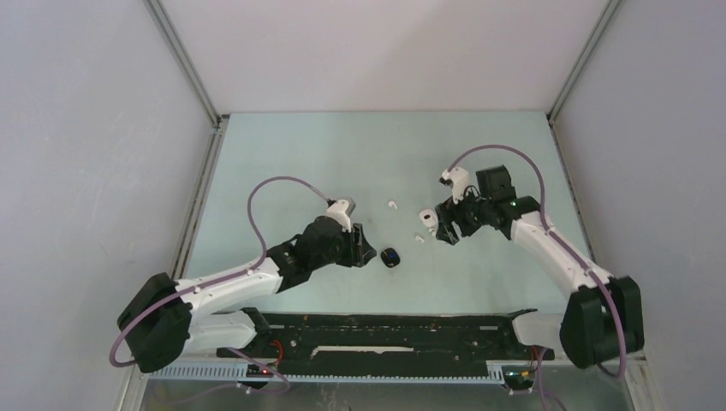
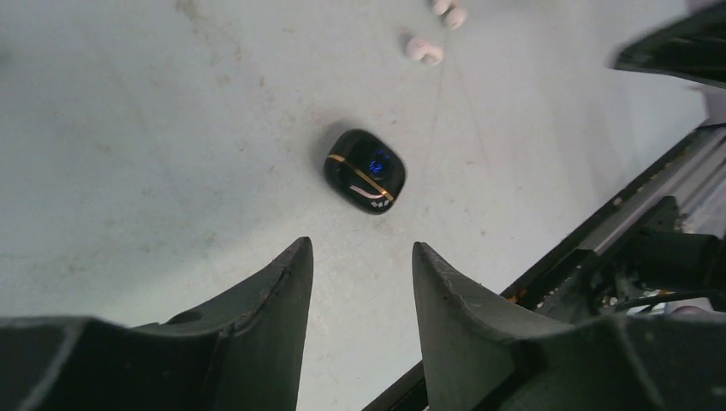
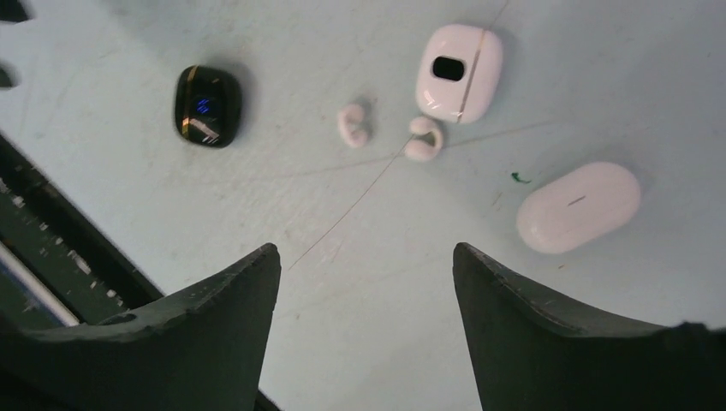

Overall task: Insert the wireless bluetooth earbuds into the charging case
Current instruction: Pick up the charging case at the center of the board.

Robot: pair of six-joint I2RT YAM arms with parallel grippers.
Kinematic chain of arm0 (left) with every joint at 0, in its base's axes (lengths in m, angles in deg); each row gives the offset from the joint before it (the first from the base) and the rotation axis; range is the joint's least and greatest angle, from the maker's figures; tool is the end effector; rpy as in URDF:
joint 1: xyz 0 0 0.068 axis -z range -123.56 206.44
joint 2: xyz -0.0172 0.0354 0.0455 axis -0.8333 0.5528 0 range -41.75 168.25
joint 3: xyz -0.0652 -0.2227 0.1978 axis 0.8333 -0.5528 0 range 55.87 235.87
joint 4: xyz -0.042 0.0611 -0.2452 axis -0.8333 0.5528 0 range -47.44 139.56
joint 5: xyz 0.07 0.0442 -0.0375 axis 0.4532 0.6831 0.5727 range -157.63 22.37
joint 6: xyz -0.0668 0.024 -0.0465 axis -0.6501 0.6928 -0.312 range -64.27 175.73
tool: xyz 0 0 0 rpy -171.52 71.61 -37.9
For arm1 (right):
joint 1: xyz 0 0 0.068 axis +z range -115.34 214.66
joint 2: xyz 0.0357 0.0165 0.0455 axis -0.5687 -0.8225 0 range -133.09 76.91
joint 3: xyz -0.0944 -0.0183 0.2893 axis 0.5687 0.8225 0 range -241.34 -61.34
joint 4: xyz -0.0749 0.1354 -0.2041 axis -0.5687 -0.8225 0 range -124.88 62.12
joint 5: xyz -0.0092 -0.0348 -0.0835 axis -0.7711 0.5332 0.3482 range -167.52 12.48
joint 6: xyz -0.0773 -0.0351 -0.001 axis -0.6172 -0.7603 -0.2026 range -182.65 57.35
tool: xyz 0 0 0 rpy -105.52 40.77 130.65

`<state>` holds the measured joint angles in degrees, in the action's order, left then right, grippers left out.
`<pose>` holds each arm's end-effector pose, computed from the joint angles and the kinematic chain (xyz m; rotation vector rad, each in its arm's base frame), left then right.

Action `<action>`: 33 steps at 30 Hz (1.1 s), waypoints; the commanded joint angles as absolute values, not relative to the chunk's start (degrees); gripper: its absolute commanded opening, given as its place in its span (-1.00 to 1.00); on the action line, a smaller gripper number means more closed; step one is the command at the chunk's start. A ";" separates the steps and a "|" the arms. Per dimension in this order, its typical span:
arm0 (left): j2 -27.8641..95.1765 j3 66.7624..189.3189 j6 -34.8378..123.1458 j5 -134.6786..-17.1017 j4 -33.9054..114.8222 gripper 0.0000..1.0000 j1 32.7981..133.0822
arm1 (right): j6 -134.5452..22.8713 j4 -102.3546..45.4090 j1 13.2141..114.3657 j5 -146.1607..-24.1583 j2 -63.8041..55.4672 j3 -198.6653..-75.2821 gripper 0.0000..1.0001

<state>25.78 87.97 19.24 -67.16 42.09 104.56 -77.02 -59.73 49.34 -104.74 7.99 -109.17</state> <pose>0.1726 -0.1917 0.2129 0.2285 2.2924 -0.8010 0.2260 0.0945 0.2485 -0.8023 2.3089 0.5921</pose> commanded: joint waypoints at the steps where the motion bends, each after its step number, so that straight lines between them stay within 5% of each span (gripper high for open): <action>1: 21.04 87.30 21.08 -64.74 32.37 0.05 106.55 | -76.28 -55.08 51.40 -97.27 0.06 -116.13 0.48; 21: 26.54 90.29 22.27 -64.86 29.80 0.09 111.71 | -77.37 -53.93 58.00 -87.19 -23.67 -127.68 0.48; 33: 27.77 90.11 21.43 -65.57 29.31 0.08 112.25 | -79.58 -51.72 58.40 -86.84 -28.65 -128.25 0.26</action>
<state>27.63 88.23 21.23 -65.24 31.16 111.82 -78.18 -54.68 58.04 -87.69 -27.51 -125.81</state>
